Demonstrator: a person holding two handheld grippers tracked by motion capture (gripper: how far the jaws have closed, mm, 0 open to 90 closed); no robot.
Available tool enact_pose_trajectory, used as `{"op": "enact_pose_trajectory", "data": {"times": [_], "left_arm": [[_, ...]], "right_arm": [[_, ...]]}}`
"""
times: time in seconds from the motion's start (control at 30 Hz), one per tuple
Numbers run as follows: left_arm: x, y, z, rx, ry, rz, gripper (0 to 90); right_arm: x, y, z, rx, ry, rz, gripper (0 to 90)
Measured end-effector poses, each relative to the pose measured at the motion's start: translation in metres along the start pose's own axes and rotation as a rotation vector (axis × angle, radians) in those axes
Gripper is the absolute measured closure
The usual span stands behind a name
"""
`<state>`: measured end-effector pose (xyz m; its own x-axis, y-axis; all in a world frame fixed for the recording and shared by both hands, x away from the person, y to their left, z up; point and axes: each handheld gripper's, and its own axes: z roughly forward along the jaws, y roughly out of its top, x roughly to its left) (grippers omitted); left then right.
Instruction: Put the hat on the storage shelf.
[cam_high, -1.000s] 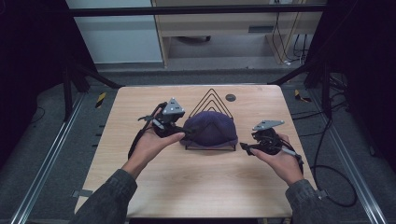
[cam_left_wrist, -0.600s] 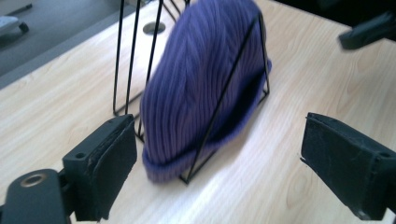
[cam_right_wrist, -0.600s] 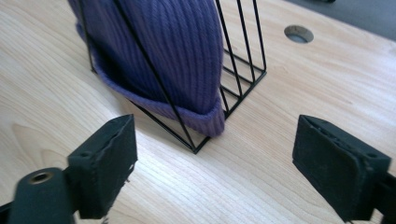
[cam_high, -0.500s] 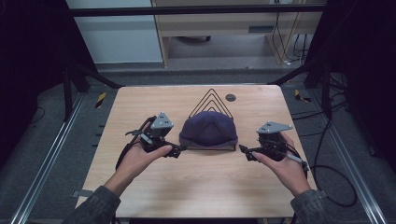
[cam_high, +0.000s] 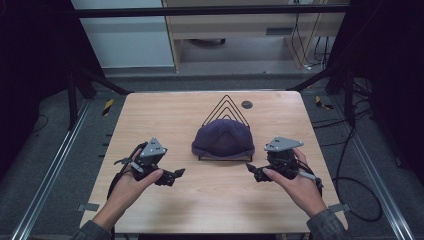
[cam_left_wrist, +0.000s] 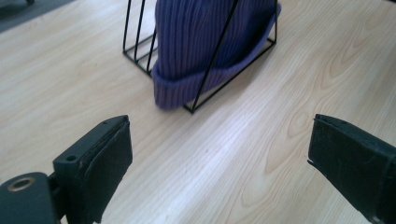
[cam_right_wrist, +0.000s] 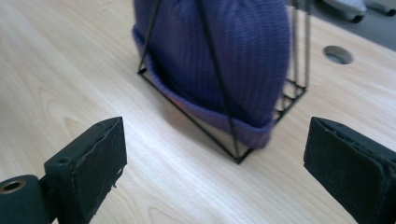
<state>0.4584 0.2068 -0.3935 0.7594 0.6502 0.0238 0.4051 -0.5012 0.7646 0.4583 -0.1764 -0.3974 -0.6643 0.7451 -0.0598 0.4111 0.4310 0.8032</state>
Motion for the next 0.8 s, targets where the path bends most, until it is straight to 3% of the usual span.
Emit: {"op": "enact_pose_trajectory", "data": {"times": [0.23,0.4,0.57,0.8], "left_arm": [[0.01,-0.032,0.002,0.049,0.017,-0.026,5.3],[0.016,-0.056,0.009,0.086,0.051,-0.042,5.3],[0.029,-0.081,0.023,0.108,0.056,-0.109,5.4],[0.038,-0.089,0.028,0.125,0.055,-0.149,5.4]], "right_arm": [[0.021,-0.007,0.02,0.055,0.056,-0.04,6.6],[0.033,-0.016,0.037,0.107,0.096,-0.047,9.7],[0.046,-0.028,0.06,0.148,0.136,-0.036,11.3],[0.048,-0.038,0.082,0.147,0.165,0.032,11.3]]}}
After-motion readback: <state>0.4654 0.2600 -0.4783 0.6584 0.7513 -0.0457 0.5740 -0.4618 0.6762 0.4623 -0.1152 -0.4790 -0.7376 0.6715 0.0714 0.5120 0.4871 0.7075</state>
